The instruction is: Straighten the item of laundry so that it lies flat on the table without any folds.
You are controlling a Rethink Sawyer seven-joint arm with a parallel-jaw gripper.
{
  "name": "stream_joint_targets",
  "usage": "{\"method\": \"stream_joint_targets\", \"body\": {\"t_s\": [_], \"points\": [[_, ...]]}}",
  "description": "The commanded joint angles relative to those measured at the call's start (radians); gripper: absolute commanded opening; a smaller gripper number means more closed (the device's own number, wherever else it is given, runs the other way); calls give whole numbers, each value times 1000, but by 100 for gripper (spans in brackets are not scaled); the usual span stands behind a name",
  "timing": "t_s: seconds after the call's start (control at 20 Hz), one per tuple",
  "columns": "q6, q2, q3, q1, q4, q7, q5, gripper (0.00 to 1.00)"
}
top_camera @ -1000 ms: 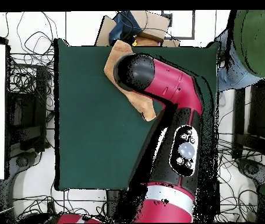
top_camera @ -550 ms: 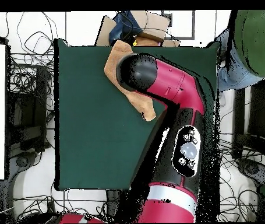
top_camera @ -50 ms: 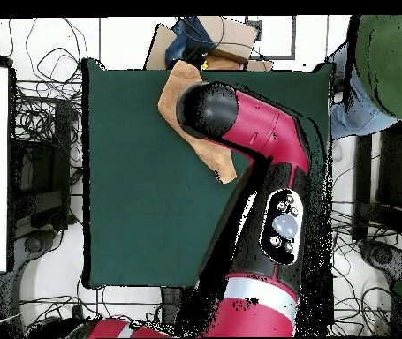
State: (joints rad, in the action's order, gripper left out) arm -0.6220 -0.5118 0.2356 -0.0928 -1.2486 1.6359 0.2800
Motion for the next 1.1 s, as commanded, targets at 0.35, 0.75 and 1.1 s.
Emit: {"method": "stream_joint_targets", "body": {"t_s": [0.35, 0.75, 1.1], "points": [[34, 91, -85, -22, -44, 131, -25, 100], [14, 113, -91, -31, -6, 106, -27, 100], [12, 131, -103, -38, -2, 92, -31, 100]]}}
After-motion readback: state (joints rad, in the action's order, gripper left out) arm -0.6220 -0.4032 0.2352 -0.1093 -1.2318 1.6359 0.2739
